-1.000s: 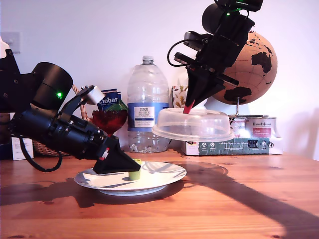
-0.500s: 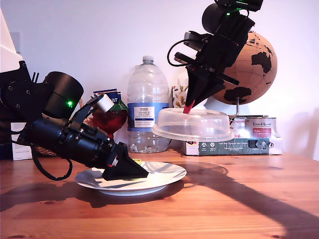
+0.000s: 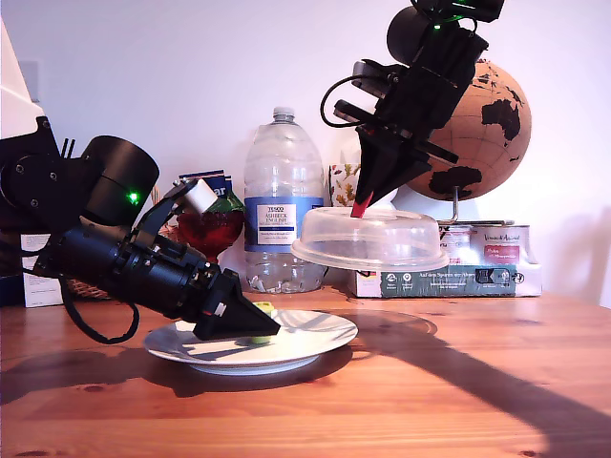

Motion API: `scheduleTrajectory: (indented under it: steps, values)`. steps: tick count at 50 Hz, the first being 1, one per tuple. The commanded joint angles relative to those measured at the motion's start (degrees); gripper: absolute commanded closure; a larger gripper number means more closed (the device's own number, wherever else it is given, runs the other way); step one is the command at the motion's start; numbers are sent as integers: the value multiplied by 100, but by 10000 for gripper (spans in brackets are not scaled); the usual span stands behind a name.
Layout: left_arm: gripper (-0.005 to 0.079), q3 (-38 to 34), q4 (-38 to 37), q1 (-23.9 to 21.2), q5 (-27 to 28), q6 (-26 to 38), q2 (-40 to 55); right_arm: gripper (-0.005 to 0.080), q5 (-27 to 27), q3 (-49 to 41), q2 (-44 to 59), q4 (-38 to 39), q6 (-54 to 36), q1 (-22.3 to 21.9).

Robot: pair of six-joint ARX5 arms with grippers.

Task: Lift the plastic dome with your right arm while removing the green coffee capsule from the plate using your left arm.

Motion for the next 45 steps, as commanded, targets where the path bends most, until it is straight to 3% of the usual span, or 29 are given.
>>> scheduleTrajectory:
  steps: [1, 13, 45]
  values:
    - [511, 55, 109, 52, 20, -22, 85, 765, -4, 68, -179, 35, -37, 13]
    - [511, 247, 109, 389, -24, -48, -46, 765, -7, 68, -179, 33, -35, 17]
    - [511, 350, 66, 1788, -52, -326, -74, 765, -9, 68, -179, -7, -35, 37]
